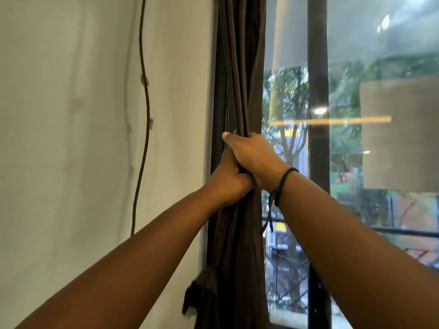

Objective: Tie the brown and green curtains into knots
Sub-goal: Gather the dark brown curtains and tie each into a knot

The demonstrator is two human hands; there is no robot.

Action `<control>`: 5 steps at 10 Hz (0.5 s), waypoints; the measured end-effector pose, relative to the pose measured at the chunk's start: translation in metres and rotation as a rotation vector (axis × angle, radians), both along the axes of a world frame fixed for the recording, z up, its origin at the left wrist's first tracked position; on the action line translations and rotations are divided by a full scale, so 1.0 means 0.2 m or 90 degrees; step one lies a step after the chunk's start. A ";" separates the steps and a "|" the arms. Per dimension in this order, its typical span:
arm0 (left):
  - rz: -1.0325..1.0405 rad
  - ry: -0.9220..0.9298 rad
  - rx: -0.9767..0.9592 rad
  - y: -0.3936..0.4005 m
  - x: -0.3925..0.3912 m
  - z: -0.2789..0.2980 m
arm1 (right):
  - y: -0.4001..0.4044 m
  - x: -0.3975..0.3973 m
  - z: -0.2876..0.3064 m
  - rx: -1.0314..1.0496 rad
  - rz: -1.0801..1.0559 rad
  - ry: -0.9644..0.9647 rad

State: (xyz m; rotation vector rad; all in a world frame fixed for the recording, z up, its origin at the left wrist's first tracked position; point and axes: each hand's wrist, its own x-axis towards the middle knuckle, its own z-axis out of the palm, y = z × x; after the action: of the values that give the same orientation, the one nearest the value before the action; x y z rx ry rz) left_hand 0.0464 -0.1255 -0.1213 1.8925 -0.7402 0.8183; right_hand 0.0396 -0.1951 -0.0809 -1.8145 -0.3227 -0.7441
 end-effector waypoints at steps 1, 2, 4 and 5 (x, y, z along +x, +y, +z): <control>0.032 0.040 0.053 0.02 0.03 -0.25 | 0.00 0.03 -0.26 0.005 0.032 0.036; 0.057 0.083 0.128 0.05 0.05 -0.45 | 0.00 0.07 -0.52 0.024 0.049 0.065; -0.008 0.152 0.175 0.13 0.09 -0.83 | -0.03 0.10 -0.85 0.032 0.065 0.108; -0.091 0.278 0.039 0.27 0.08 -0.92 | -0.08 0.12 -0.87 0.048 0.084 0.111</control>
State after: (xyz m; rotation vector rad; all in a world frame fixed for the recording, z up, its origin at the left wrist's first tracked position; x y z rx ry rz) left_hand 0.0622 -0.0710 -0.3044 1.9542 -0.6209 0.2786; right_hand 0.0632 -0.2117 -0.2555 -1.7544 -0.2921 -0.4963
